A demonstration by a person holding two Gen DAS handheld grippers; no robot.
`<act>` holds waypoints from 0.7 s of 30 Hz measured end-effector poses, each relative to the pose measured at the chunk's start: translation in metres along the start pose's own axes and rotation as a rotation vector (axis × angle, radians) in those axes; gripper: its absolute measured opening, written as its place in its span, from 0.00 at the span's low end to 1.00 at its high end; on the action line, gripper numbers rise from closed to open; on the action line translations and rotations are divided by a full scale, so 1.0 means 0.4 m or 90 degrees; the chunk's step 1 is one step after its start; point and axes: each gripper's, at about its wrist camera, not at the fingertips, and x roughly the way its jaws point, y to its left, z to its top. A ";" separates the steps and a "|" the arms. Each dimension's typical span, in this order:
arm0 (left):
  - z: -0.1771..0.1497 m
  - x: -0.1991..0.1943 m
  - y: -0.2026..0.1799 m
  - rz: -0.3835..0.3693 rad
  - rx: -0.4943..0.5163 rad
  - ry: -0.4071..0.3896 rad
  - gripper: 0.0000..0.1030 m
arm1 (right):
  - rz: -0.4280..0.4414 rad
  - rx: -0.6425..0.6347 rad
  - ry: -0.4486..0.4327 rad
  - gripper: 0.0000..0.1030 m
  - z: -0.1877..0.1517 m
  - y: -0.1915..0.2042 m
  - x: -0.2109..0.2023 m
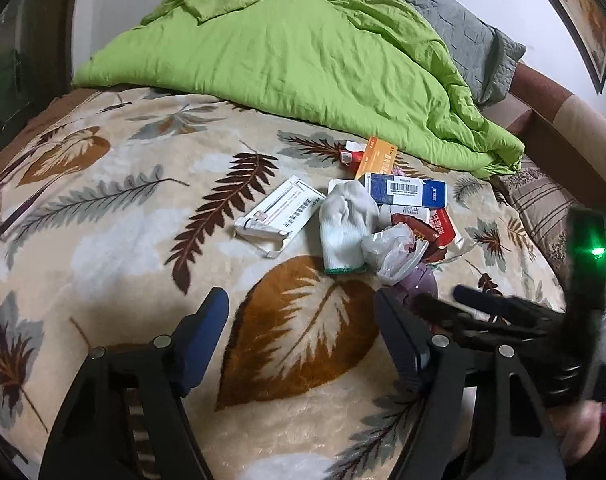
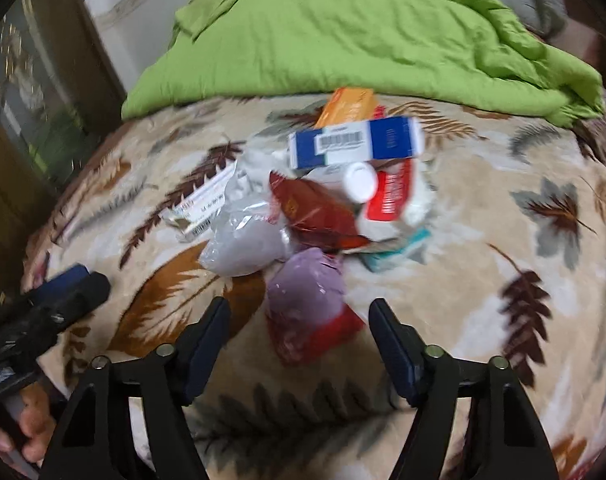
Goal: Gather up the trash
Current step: 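Grasp the clear plastic bag with the left tool while the right tool grasps the pink bag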
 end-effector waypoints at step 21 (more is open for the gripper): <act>0.076 0.232 -0.191 -0.051 0.124 0.071 0.30 | 0.023 0.191 -0.075 0.30 -0.048 -0.150 -0.119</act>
